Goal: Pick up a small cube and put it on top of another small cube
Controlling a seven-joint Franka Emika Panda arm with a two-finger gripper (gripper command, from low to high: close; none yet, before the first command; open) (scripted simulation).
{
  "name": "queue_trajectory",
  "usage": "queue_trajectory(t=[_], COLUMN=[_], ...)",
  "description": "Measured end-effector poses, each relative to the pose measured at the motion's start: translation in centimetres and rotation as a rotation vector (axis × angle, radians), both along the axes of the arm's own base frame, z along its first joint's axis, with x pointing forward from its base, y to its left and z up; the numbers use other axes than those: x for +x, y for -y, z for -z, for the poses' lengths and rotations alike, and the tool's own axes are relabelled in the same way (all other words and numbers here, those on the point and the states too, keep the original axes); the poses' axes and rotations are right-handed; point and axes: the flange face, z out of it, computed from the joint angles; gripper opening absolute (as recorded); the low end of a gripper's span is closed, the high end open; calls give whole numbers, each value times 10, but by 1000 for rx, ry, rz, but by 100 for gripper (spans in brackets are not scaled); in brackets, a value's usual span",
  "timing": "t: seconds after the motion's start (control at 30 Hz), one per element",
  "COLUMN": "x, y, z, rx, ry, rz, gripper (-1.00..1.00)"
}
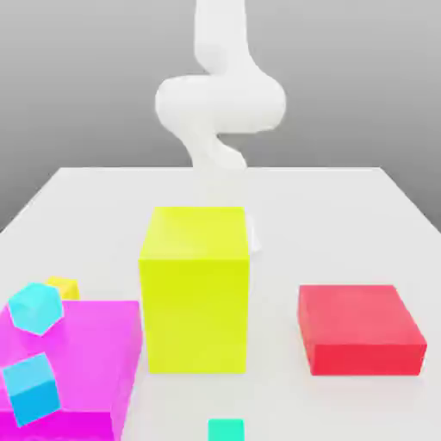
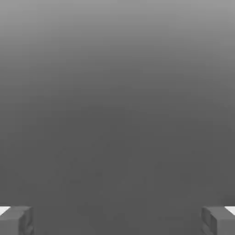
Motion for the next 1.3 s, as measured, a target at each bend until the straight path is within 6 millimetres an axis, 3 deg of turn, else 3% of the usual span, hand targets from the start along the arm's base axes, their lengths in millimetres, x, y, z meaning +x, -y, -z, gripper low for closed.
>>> queue_trajectory(t=[0.13,0.2,0.3,0.47,0.6,0.63,0.67,0.9,0.93,1.13,1.3], x=[30,31,16,-46,-125,-142,-157,-161,-161,-161,-160], y=[78,115,165,232,262,262,268,265,264,263,266], z=[99,149,224,346,428,446,457,517,524,528,497], rx=[-14,-14,-6,33,89,100,113,108,110,114,108], ry=[-149,-221,-329,-512,-648,-681,-696,-714,-714,-715,-715], rz=[53,77,111,163,211,207,228,211,211,211,210], gripper=[0,0,0,0,0,0,0,0,-100,-100,-100])
